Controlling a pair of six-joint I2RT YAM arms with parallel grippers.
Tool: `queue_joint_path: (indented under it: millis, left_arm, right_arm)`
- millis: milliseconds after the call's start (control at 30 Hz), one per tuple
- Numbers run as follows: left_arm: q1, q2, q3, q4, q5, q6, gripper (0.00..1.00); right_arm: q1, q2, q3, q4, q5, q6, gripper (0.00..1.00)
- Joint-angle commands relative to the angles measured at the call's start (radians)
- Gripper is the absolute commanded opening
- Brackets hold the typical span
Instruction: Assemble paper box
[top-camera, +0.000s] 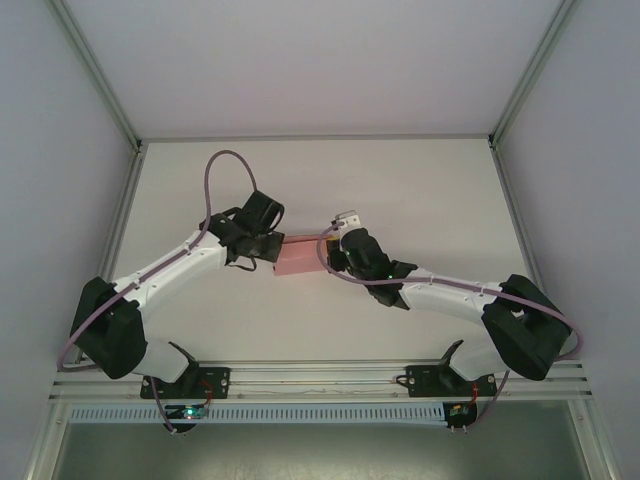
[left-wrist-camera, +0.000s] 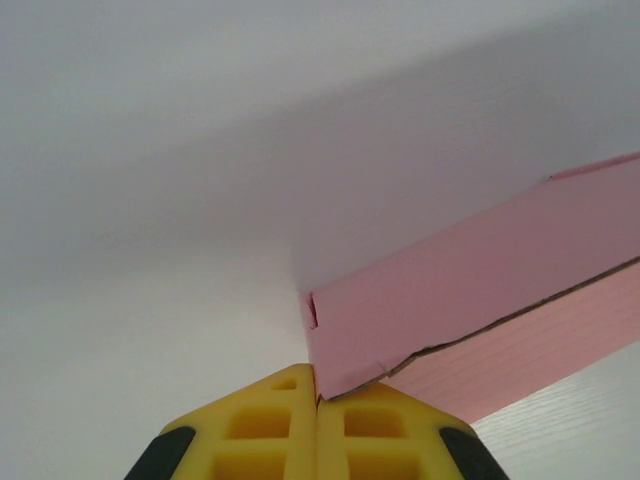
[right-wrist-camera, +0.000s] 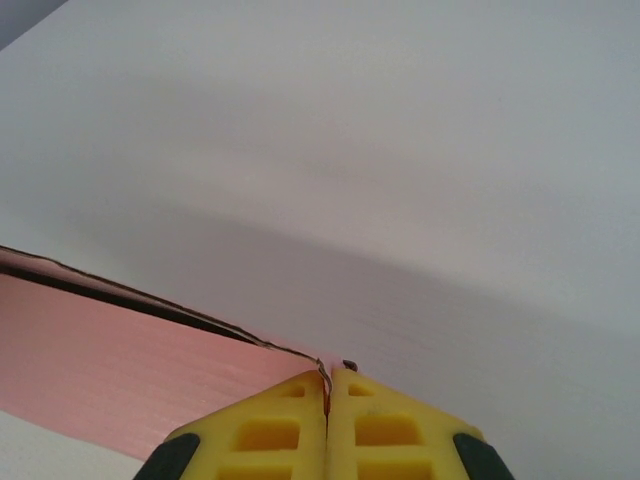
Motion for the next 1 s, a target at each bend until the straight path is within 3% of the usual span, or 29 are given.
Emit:
queue_joint_path:
  millis: [0,233,600,800,967]
  left_arm:
    - [0.032,-0.006,0.039,-0.007,0.100,-0.148,0.00]
    - [0.115,-0.004,0.011,0.043,0.228,-0.267,0.00]
    - [0.118,-0.021,-0.079,0.099,0.133,-0.269,0.00]
    - [0.097,-0.105,-0.308,0.374,0.129,-0.213,0.00]
    - [0.028,-0.176,-0.437,0.483,0.065,-0.147,0.00]
  right_arm:
    - [0.023,0.028,0.006,-0.114,0.017,-0.029,0.00]
    - [0.039,0.035,0.016,-0.120,0.041,-0.026,0.00]
    - [0.043,0.036,0.000,-0.091,0.057,-0.023,0.00]
    - [0.044,0.048,-0.025,-0.029,0.056,-0.037,0.00]
    - [0.043,0.045,-0.051,0.039,0.088,-0.068,0.00]
